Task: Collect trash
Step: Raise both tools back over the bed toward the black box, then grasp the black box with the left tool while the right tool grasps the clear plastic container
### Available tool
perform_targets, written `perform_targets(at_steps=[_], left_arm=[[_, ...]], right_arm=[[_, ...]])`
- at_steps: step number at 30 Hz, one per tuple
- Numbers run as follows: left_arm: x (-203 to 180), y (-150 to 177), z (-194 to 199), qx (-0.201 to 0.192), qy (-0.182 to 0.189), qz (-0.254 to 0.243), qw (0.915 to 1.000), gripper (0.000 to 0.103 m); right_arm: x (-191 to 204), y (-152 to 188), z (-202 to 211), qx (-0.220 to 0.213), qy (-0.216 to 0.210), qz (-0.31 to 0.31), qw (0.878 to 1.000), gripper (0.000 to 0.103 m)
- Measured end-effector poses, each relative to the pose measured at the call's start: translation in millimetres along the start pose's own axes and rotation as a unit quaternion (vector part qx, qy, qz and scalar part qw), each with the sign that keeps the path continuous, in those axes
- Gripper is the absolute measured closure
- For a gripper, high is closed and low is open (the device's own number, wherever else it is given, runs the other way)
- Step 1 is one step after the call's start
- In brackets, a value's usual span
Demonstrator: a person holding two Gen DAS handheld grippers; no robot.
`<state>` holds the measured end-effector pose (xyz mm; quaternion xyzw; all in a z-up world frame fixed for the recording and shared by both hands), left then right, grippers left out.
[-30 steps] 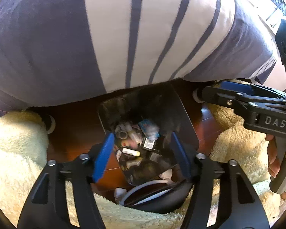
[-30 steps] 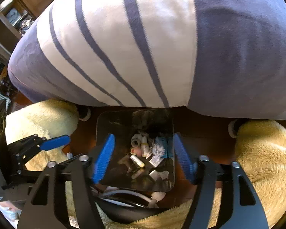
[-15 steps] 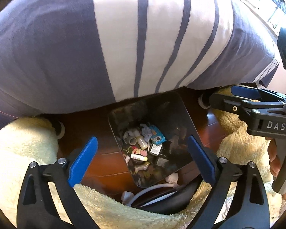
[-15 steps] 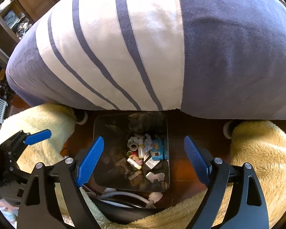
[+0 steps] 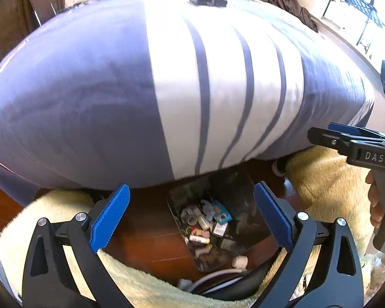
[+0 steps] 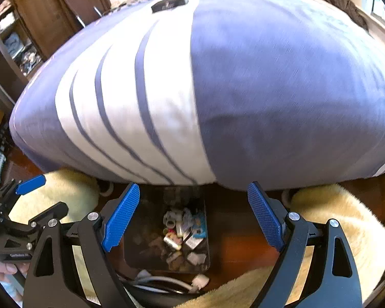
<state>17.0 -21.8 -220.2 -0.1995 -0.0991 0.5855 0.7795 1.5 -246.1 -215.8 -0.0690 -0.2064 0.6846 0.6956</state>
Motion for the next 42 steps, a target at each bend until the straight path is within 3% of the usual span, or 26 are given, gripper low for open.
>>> perform_targets(at_steps=[8, 20, 27, 42], left_arm=[[10, -28, 24, -0.037, -0.013, 0.004, 0.9992, 0.011], [19, -85, 36, -0.075, -0.024, -0.003, 0.9969, 0.011], [20, -127, 22, -0.075, -0.023, -0.011, 0.9969, 0.011], [15, -215, -32, -0.053, -0.006, -0.016, 0.9985, 0.011]], right_arm=[[-3, -29, 34, -0.049, 0.016, 0.014, 0.999, 0.009], [-8, -85, 55, -0.089, 0.047, 0.032, 0.994, 0.008], [-23, -131, 44, -0.091, 0.055, 0.018, 0.994, 0.008], [-44, -252, -30, -0.064, 0.095, 0.031, 0.993, 0.011]])
Point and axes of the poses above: each gripper's, at about its wrist camera, not at the fingertips, and z roughly against the way its jaws point, x to its left, y to its underside, the point moved 3 cm from there along -z, roughly the way its jaws point, and after that the axes turned 7 degrees about x, right-handed, at the moved point
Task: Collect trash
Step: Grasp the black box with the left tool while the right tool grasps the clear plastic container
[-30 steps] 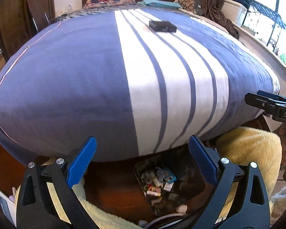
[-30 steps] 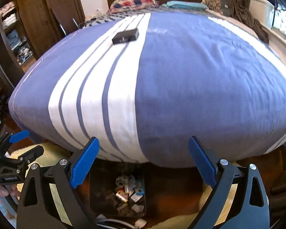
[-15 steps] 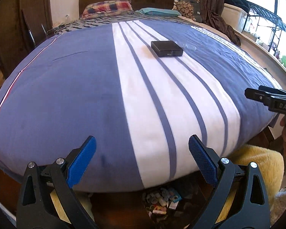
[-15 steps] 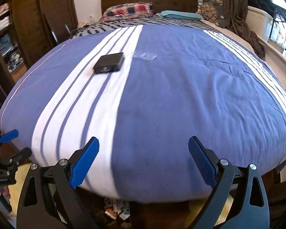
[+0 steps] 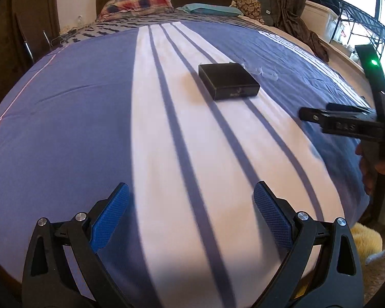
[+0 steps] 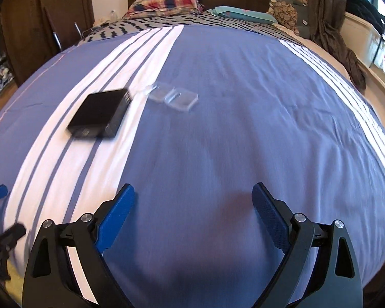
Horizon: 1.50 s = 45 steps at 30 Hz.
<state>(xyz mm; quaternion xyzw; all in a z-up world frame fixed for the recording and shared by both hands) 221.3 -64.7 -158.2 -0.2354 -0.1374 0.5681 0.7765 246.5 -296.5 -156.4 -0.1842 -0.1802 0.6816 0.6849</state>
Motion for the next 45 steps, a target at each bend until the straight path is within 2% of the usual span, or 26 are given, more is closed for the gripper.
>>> perform_targets(at_steps=[8, 15, 17, 19, 21, 22, 24, 31, 41, 44, 45], left_arm=[[-11, -31, -24, 0.012, 0.019, -0.003, 0.9997, 0.011], [-19, -56, -40, 0.016, 0.028, -0.006, 0.9995, 0.011], [-21, -63, -44, 0.017, 0.033, -0.004, 0.9993, 0.01], [-24, -69, -46, 0.016, 0.035, -0.003, 0.9992, 0.01], [-29, -76, -48, 0.013, 0.037, -0.004, 0.9992, 0.011], [-32, -79, -49, 0.012, 0.037, -0.004, 0.9992, 0.01], [-37, -87, -52, 0.009, 0.037, -0.003, 0.9993, 0.01], [-47, -115, -67, 0.001, 0.034, 0.011, 0.9993, 0.01], [-43, -139, -97, 0.025, 0.022, 0.036, 0.9988, 0.01], [-45, -141, -100, 0.029, 0.019, 0.033, 0.9989, 0.014], [-46, -139, -99, 0.029, 0.014, 0.028, 0.9991, 0.022]], right_arm=[[2, -59, -41, 0.013, 0.005, 0.003, 1.0, 0.01], [13, -90, -63, 0.019, 0.007, 0.026, 0.999, 0.011], [15, -96, -67, 0.018, 0.006, 0.031, 0.999, 0.012], [15, -103, -71, 0.017, -0.005, 0.031, 0.999, 0.019], [15, -105, -72, 0.017, -0.019, 0.032, 0.999, 0.038], [15, -106, -71, 0.014, -0.022, 0.033, 0.999, 0.043], [14, -106, -70, 0.012, -0.029, 0.035, 0.999, 0.065], [-2, -100, -60, 0.012, -0.04, 0.022, 0.999, 0.069], [-37, -69, -31, -0.009, -0.031, 0.008, 0.999, 0.069], [-45, -61, -21, -0.018, -0.021, 0.005, 1.0, 0.069], [-47, -57, -17, -0.022, -0.017, 0.003, 1.0, 0.069]])
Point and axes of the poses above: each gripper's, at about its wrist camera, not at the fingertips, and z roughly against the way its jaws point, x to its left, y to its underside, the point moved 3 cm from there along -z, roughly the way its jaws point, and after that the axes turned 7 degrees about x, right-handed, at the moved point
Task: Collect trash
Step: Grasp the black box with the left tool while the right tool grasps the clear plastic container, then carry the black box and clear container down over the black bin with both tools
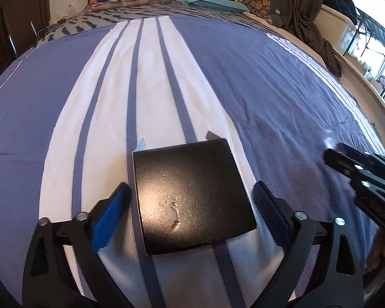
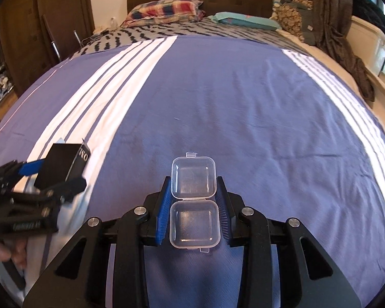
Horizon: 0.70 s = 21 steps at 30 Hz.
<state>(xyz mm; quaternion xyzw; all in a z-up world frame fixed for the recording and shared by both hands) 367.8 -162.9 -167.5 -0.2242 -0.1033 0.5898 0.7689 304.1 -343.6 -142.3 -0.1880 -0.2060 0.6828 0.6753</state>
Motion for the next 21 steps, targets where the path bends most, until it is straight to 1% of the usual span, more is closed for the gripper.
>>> perform_targets(at_steps=[1, 6, 10, 14, 21], left_arm=[[0, 1, 1, 0.0, -0.006, -0.004, 1.0, 0.028], [2, 14, 10, -0.001, -0.004, -0.02, 0.9998, 0.028], [1, 35, 25, -0.006, -0.001, -0.035, 0.9994, 0.029], [-1, 64, 51, -0.018, 0.007, -0.054, 0.9984, 0.029], [3, 106, 107, -0.045, 0.016, -0.056, 0.9973, 0.029]], right_arm=[[-1, 3, 4, -0.003, 0.002, -0.001, 1.0, 0.069], [-1, 25, 30, -0.023, 0.023, 0.005, 0.999, 0.069], [1, 45, 50, -0.03, 0.02, 0.001, 0.999, 0.069], [7, 69, 68, -0.032, 0.021, -0.005, 0.999, 0.069], [29, 114, 109, -0.047, 0.014, -0.01, 0.999, 0.069]])
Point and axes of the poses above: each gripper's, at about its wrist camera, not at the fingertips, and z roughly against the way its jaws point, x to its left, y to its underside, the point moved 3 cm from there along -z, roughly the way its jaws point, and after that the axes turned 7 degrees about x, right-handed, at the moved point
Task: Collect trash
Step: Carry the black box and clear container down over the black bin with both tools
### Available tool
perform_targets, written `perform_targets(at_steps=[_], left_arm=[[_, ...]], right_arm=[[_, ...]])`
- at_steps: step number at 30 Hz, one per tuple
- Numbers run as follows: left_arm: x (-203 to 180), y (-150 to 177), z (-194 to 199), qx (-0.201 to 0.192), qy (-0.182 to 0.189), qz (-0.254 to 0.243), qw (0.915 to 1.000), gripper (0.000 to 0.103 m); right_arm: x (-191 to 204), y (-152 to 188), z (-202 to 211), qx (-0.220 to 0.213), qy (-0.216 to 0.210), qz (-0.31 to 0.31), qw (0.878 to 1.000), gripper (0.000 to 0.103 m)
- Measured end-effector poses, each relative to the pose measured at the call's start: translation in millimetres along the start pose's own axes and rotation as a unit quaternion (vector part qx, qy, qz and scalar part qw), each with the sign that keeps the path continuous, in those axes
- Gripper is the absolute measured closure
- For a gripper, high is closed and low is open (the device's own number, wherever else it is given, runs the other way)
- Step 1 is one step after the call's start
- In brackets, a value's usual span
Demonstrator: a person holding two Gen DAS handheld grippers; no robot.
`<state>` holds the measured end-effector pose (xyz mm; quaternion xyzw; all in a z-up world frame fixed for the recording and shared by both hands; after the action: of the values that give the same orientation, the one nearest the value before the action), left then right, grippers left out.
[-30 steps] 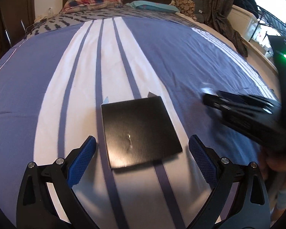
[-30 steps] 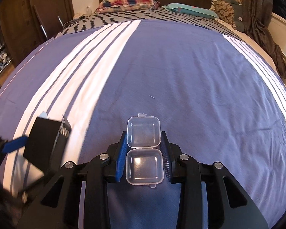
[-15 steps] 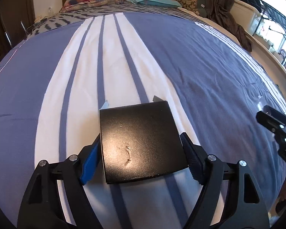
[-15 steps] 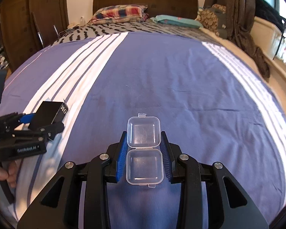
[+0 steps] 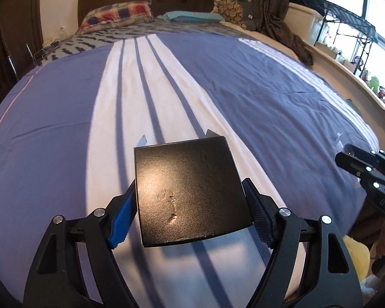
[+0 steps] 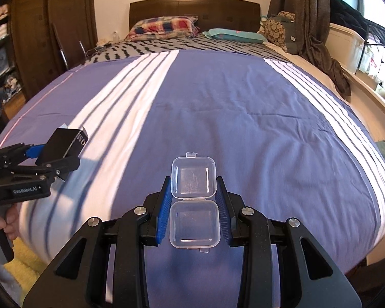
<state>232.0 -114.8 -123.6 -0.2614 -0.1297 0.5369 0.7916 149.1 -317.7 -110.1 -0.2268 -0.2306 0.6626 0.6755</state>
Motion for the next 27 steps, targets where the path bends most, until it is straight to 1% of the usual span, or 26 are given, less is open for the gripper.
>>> perform_targets(at_steps=[6, 10, 15, 22, 27], left_arm=[[-8, 40, 47, -0.018, 0.002, -0.008, 0.9998, 0.029], [-12, 69, 70, -0.025, 0.006, -0.011, 0.9996, 0.029], [-18, 109, 96, -0.035, 0.006, -0.012, 0.9993, 0.029], [-21, 159, 112, -0.033, 0.002, -0.006, 0.9994, 0.029], [-19, 190, 109, -0.016, 0.003, 0.004, 0.9999, 0.029]], right_arm=[[21, 40, 35, 0.001, 0.005, 0.004, 1.0, 0.069], [33, 67, 52, 0.002, -0.013, -0.001, 1.0, 0.069], [47, 93, 66, 0.001, -0.036, -0.01, 0.999, 0.069], [68, 125, 77, 0.007, -0.053, -0.002, 0.999, 0.069], [76, 144, 76, 0.019, -0.058, 0.003, 0.998, 0.069]])
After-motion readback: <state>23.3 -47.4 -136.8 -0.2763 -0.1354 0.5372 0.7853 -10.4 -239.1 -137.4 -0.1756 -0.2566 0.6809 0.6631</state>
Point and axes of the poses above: each gripper's, at about its wrist camera, not at the fingertips, and z roughly against the way its jaws point, x to its left, y to its underside, the point moved 3 cm from there along -z, roughly the way its jaws point, and after that the axes turned 7 degrees about x, right-handed, at the moved point
